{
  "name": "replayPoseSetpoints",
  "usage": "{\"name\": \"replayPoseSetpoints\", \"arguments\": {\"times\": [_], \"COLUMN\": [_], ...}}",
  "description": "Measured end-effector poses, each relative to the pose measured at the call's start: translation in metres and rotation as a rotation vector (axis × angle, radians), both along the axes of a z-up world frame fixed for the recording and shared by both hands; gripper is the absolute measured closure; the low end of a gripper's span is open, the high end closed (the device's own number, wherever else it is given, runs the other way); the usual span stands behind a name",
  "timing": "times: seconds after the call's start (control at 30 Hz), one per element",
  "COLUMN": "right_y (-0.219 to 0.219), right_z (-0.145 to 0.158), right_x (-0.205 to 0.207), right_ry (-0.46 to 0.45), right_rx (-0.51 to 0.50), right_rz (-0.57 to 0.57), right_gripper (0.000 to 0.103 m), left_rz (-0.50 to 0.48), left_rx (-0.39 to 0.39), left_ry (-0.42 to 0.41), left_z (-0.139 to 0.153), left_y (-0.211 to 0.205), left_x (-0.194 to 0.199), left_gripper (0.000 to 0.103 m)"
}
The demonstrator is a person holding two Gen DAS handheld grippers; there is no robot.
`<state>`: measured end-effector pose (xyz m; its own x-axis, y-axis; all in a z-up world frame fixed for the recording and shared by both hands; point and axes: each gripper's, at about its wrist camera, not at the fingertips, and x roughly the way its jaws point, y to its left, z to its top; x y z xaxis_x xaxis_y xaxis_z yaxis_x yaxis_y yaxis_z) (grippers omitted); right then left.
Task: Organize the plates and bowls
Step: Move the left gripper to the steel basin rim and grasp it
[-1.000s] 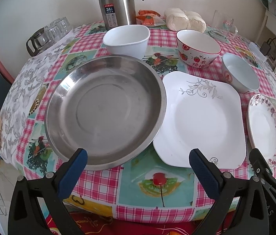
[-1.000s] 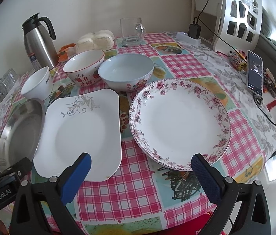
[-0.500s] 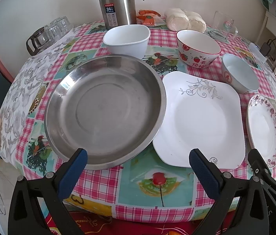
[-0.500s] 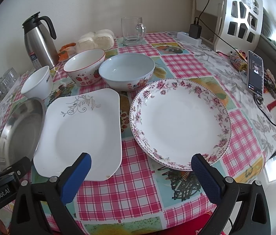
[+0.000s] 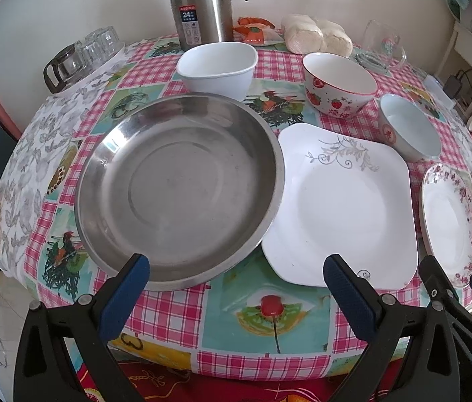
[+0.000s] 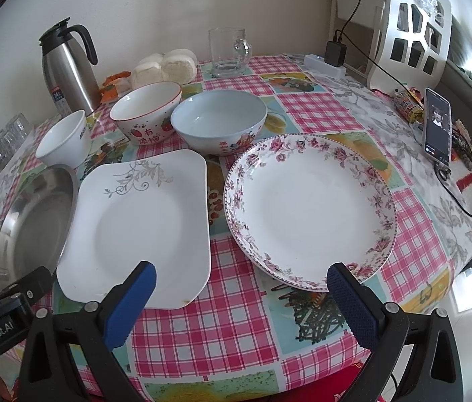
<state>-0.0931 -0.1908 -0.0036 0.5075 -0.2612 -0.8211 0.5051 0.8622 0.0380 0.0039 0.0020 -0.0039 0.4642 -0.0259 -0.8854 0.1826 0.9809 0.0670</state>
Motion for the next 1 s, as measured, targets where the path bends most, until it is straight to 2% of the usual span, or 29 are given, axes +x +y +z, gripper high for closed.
{"name": "replayPoseSetpoints", "arguments": {"times": [0.13, 0.33, 0.43, 0.57, 0.7, 0.8, 1.0], "right_y": [0.015, 0.047, 0.062, 0.085, 0.096, 0.099, 0.111], "right_z": [0.005, 0.003, 0.001, -0.002, -0.011, -0.019, -0.029], "right_x": [0.008, 0.030, 0.039, 0.051, 0.062, 0.071, 0.084], "right_ry": [-0.047, -0.070, -0.086, -0.102, -0.097, -0.088, -0.053], "right_rx": [0.007, 0.015, 0.024, 0.025, 0.047, 0.088, 0.059], "right_rz": [0.065, 0.163, 0.206, 0.269, 0.265, 0.267, 0.301], "right_gripper": [0.000, 0.000, 0.000, 0.000, 0.000, 0.000, 0.000], "left_rz": [0.101, 0.286, 0.330, 0.366, 0.375, 0.385, 0.380], "left_rx": [-0.089, -0.161, -0.190, -0.209, -0.256, -0.252, -0.257], "left_ry": [-0.012, -0.059, -0.030, 0.011, -0.025, -0.047, 0.070], "left_z": [0.005, 0.005, -0.001, -0.012, -0.014, -0.017, -0.037], "left_y": [0.029, 0.090, 0.112, 0.131, 0.145, 0.152, 0.156], "left_x": [0.010, 0.023, 0.031, 0.039, 0.043, 0.049, 0.062], "left_gripper": [0.000, 0.000, 0.000, 0.000, 0.000, 0.000, 0.000]}}
